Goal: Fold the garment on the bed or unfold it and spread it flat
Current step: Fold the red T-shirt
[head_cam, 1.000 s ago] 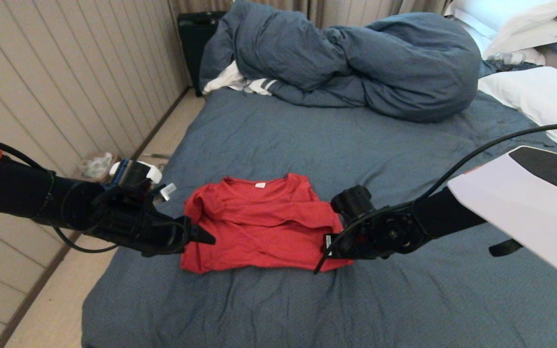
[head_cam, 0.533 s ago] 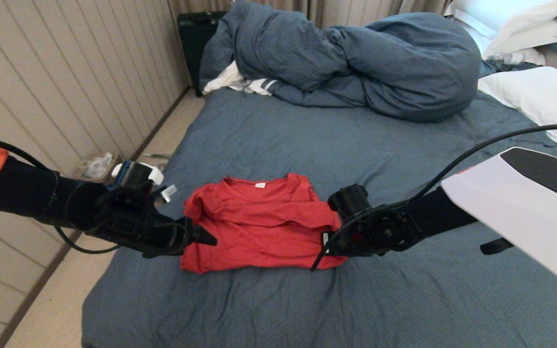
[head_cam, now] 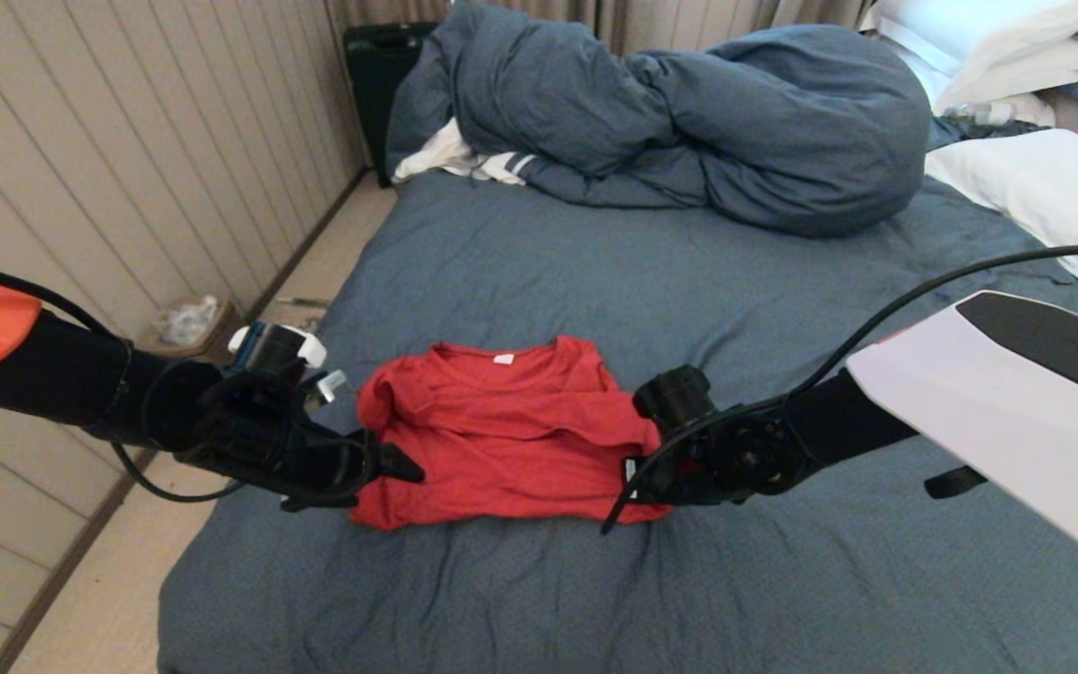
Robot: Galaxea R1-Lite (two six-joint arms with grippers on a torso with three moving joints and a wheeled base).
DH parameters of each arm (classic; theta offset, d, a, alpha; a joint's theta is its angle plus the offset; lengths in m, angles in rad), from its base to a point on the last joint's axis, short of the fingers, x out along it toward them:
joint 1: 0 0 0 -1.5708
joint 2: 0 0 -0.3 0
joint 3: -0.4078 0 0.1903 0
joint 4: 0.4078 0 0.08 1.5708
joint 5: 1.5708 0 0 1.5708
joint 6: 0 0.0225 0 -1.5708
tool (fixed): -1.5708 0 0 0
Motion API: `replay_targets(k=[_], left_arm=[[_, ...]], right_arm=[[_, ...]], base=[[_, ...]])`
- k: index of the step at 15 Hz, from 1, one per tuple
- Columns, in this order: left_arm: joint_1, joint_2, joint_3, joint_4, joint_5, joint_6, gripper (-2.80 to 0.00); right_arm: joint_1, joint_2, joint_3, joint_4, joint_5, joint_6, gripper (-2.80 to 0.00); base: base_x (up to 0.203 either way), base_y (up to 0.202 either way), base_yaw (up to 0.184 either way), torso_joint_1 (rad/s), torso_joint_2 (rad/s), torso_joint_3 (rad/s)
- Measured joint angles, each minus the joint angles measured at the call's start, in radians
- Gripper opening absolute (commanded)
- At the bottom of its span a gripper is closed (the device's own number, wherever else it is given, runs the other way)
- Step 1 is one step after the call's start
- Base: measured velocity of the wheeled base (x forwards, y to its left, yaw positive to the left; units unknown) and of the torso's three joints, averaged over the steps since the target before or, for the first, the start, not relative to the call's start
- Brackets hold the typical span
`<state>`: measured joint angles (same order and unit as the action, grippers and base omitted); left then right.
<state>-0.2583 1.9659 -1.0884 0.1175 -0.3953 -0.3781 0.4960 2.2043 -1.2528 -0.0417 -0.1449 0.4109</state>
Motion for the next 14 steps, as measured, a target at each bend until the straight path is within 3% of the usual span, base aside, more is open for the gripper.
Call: replay_targets(k=[8, 11, 14], left_arm=[[-0.001, 0.016, 0.036, -0.004, 0.016, -0.006, 0.00], [-0.011, 0.050, 0.038, -0.015, 0.114, -0.009, 0.00], [-0.015, 0.099, 0.029, -0.099, 0.205, -0.011, 0.00]], right_arm=[[-0.006, -0.004, -0.024, 0.003, -0.035, -0.001, -2.80], [-0.001, -0.011, -0.024, 0.002, -0.036, -0.001, -2.80], [0.012, -0.028, -0.023, 0.001, -0.041, -0.002, -2.80]], base=[[0.000, 0.000, 0.000, 0.000, 0.00, 0.000], [0.000, 0.000, 0.000, 0.000, 0.00, 0.000], [0.000, 0.000, 0.000, 0.000, 0.00, 0.000]])
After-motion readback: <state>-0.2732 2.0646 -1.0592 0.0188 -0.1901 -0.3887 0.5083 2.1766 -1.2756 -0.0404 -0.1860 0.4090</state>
